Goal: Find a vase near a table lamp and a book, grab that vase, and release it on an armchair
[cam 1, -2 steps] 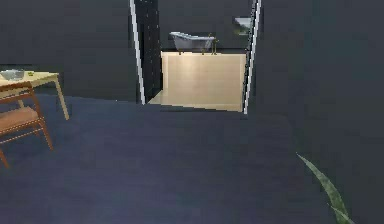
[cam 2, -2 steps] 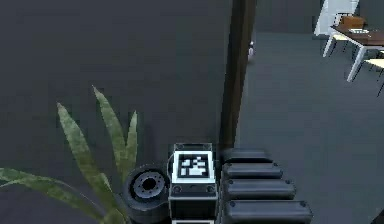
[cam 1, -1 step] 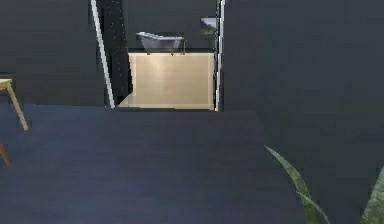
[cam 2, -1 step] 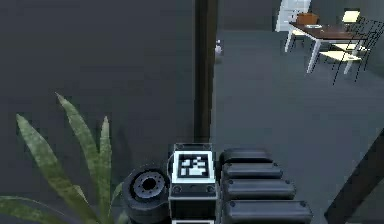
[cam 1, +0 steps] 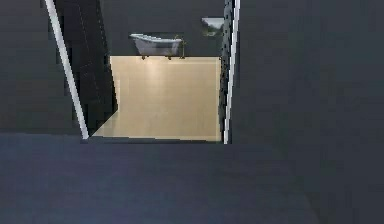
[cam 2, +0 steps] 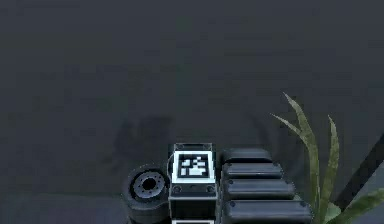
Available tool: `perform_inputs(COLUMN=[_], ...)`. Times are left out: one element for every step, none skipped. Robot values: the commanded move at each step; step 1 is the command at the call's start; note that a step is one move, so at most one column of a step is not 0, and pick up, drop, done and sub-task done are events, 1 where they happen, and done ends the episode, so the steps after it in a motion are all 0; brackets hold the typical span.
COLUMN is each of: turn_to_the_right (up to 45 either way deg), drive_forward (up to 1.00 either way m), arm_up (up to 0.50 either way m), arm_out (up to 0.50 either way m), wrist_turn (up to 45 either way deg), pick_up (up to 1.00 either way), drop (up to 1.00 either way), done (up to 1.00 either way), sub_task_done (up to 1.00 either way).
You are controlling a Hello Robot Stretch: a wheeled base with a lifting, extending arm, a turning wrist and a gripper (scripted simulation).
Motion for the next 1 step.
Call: perform_inputs(turn_to_the_right=[3.0], drive_forward=[0.00], arm_up=[0.00], arm_out=[0.00], wrist_turn=[0.0], pick_up=[0.00], drop=[0.00], done=[0.00], sub_task_done=[0.00])
